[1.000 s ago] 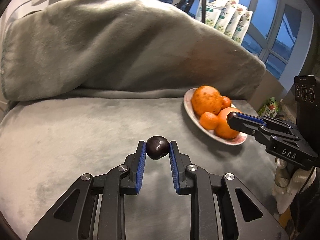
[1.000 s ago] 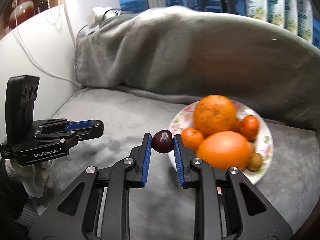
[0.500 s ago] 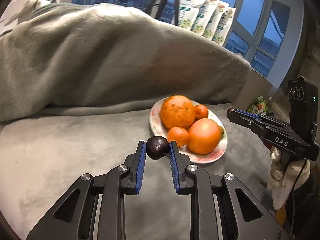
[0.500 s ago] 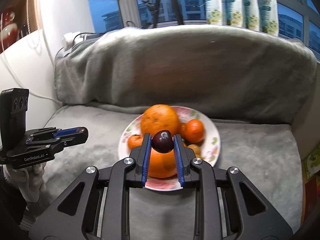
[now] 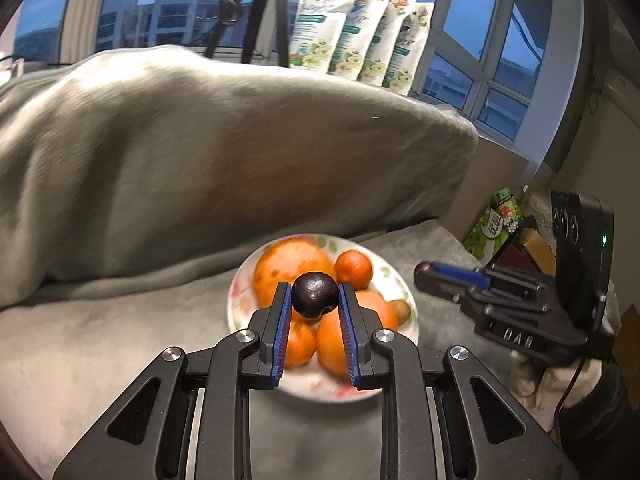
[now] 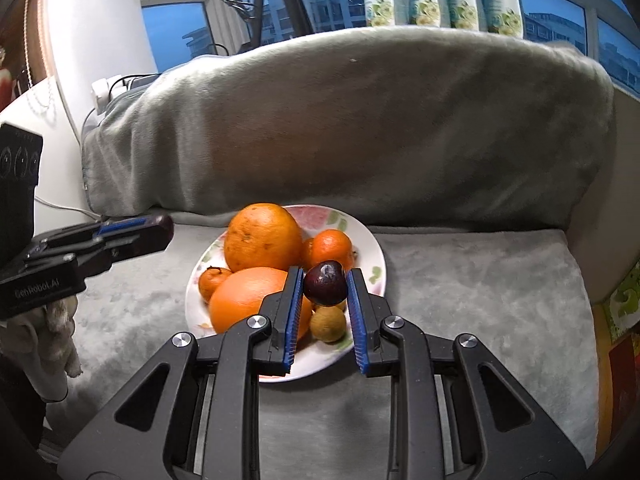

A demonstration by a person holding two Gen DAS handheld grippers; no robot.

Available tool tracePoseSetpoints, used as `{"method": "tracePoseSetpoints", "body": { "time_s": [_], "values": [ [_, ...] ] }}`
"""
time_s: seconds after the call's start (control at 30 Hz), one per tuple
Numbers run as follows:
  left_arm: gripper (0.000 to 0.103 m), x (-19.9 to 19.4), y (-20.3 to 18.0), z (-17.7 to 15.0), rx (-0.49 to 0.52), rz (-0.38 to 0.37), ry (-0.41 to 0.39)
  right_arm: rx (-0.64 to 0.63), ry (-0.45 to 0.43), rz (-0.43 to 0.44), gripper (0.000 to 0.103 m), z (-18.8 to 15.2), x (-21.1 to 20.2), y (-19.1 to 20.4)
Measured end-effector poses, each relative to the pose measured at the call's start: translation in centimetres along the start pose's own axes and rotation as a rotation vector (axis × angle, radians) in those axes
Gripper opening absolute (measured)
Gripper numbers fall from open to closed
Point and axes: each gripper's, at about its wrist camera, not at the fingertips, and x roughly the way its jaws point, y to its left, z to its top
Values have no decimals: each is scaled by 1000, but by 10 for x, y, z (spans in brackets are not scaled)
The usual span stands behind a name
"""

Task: Organize fruits
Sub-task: 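Carry the plums over the plate with both grippers, then lower the plums onto the plate and open both grippers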

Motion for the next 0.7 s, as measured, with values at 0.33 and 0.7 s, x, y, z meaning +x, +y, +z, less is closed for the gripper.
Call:
{"method": "tracePoseSetpoints", "body": {
  "time_s": [0.33, 0.7],
  "values": [
    [22, 30, -19, 24, 38, -21, 18, -2, 20, 13, 23, -1, 11, -4],
    [22, 43, -28, 32, 58, -19, 31, 8, 31, 34, 23, -3, 20, -9]
  ]
}}
